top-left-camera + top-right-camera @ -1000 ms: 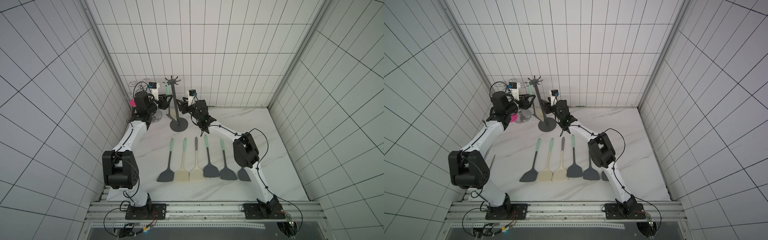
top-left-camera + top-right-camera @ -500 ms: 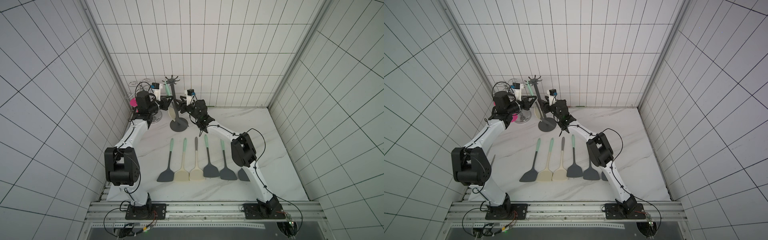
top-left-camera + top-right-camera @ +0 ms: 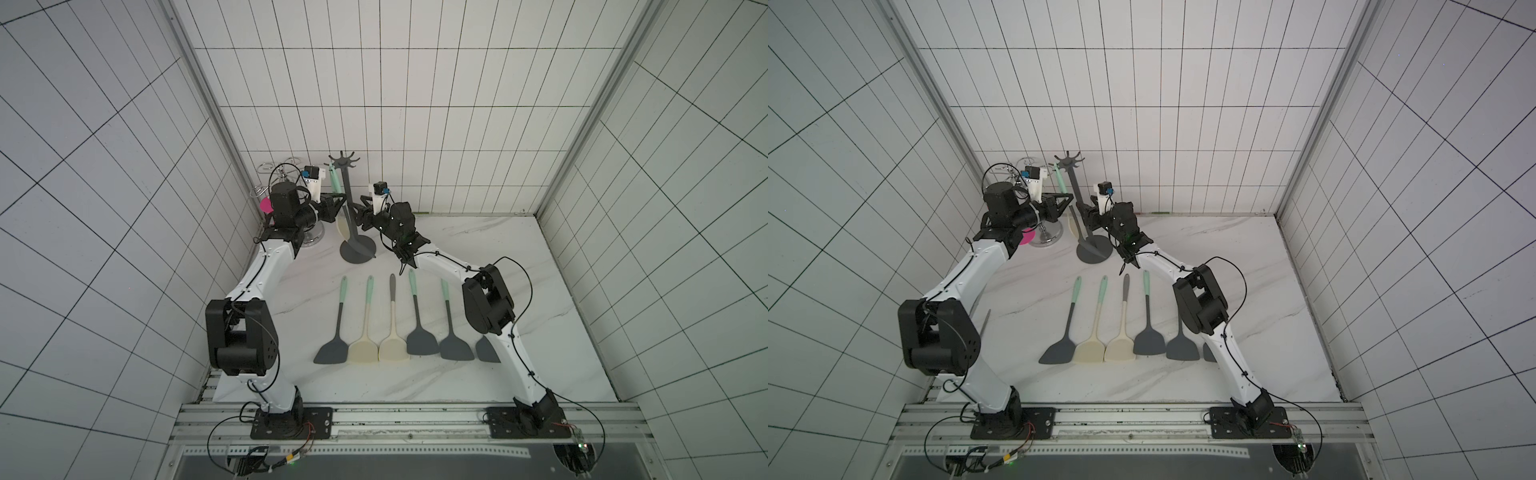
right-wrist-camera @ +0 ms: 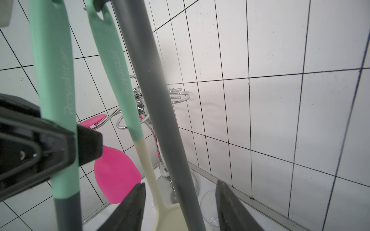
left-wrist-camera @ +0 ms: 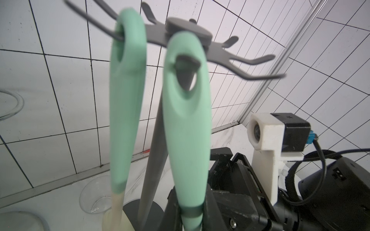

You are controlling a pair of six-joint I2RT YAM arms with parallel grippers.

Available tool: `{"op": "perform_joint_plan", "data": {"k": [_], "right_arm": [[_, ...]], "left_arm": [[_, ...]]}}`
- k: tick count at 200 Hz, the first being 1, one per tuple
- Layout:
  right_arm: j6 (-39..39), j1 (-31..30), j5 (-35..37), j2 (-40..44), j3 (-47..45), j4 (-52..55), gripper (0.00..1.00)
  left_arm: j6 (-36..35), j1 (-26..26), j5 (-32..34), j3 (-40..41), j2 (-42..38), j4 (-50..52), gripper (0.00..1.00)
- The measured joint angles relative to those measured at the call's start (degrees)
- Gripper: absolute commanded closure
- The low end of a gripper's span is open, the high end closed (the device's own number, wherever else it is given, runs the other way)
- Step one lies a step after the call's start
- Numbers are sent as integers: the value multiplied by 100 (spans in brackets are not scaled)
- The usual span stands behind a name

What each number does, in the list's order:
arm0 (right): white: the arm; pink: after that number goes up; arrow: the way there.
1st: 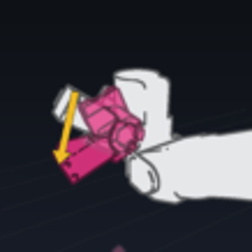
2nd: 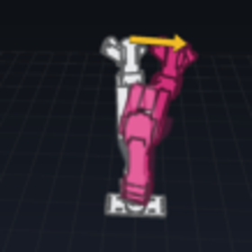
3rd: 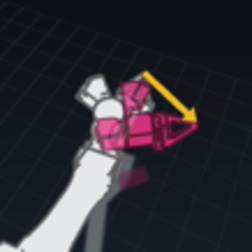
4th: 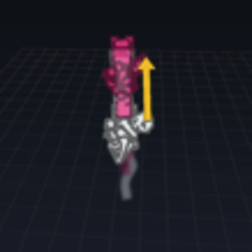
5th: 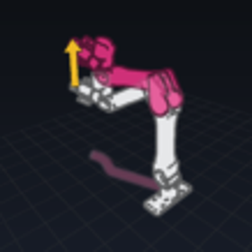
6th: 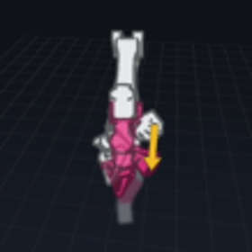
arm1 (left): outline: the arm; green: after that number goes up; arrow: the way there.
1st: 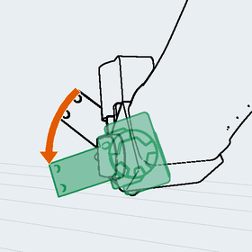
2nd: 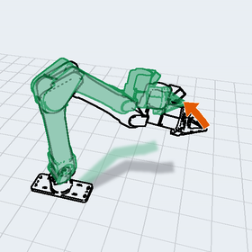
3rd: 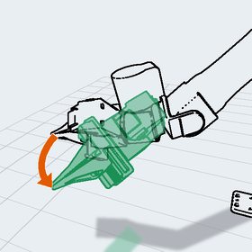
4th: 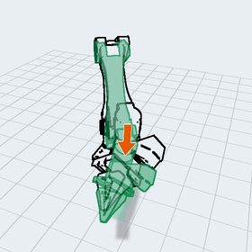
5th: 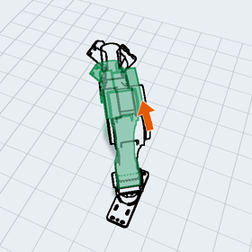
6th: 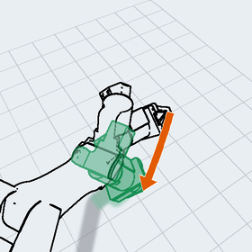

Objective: Take the spatula off the kitchen utensil rack
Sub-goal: Take off the spatula from the rack.

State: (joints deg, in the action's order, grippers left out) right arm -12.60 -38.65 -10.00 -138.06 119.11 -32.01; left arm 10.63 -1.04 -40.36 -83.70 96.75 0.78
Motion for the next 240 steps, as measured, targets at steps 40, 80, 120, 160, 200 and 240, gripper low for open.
{"op": "perform_joint_plan", "data": {"k": [40, 80, 120, 160, 200, 240], "right_arm": [[131, 0, 0, -472, 1311, 210, 39], [258, 0, 79, -730, 1539, 179, 52], [306, 0, 83, -833, 1539, 205, 71], [459, -7, 72, -835, 1539, 181, 76], [483, -7, 85, -835, 1539, 160, 77], [516, -7, 79, -835, 1530, 138, 77]], "left_arm": [[-127, -50, -24, -9, -144, 282, 100], [-369, -188, -90, -61, -181, 581, 100], [-511, -216, -81, -61, -295, 734, 100], [-573, -216, 33, -61, -492, 931, 100], [-636, -225, 105, 26, -841, 745, 100], [-654, -229, 216, 179, -1270, 188, 100]]}}
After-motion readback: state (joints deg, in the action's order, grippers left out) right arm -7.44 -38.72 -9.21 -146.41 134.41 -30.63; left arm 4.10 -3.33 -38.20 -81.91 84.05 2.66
